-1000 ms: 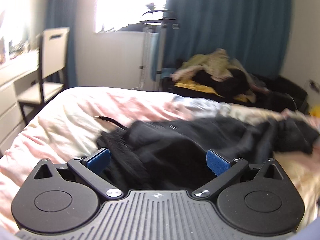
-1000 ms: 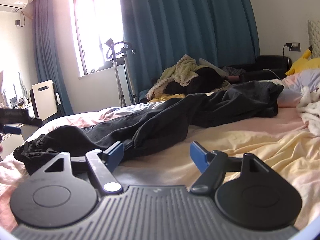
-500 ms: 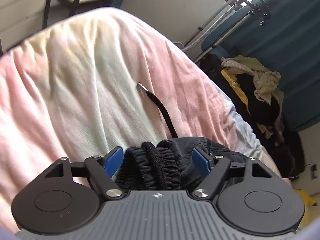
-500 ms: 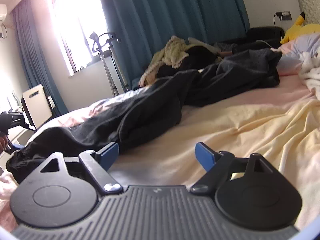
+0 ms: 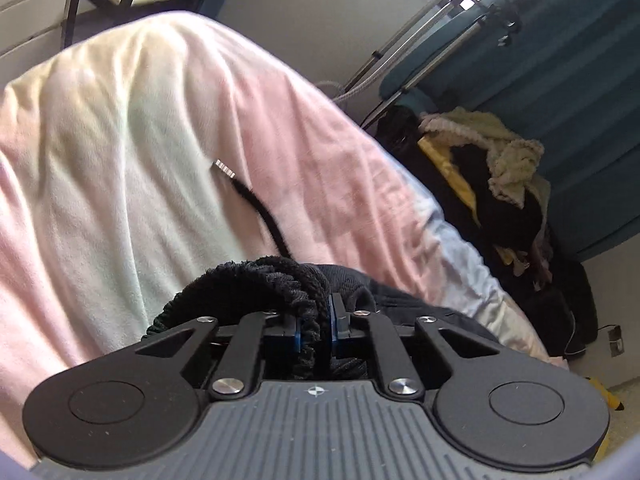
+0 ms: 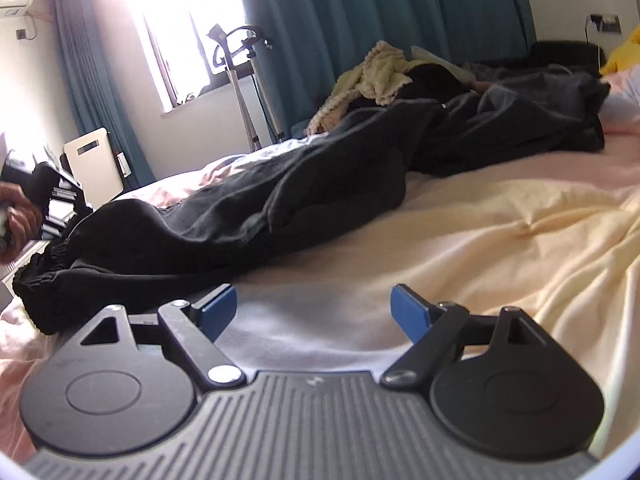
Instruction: Fold clothes
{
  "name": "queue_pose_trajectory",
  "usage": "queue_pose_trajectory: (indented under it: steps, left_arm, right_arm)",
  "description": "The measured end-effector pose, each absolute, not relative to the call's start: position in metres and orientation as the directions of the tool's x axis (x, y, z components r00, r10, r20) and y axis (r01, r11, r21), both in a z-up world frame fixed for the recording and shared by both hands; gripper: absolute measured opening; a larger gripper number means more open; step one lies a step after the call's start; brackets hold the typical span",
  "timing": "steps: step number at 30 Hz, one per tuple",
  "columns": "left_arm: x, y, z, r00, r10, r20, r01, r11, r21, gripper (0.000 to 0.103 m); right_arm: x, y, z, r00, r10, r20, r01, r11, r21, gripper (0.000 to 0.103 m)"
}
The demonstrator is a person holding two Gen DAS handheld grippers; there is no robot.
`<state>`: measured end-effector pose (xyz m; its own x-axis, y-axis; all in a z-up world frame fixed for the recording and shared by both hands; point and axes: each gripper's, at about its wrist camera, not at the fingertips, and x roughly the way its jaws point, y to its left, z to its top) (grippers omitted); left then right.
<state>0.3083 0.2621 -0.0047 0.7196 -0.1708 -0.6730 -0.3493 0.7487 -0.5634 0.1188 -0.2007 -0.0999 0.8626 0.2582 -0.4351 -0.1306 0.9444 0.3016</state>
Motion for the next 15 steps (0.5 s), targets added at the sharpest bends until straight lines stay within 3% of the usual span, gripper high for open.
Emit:
queue_pose_trajectory:
  steps: [8,15]
  left_arm:
    - [0.212,0.196,0.096,0.787,-0.336,-0.518,0.0,0.839,-0.544,0.013]
    - [0.114,0.144,0.096,0.708,-0.5,-0.498,0.185,0.812,-0.553,0.011]
  right_arm:
    - [0.101,-0.197,-0.082,0.905,0.236,-0.354,-0.155,0.958,0.242,0.085]
    - [0.074,-0.203,-0.061,0.954,0.175,-0.243,-0.134,0.975,0.175,0.086]
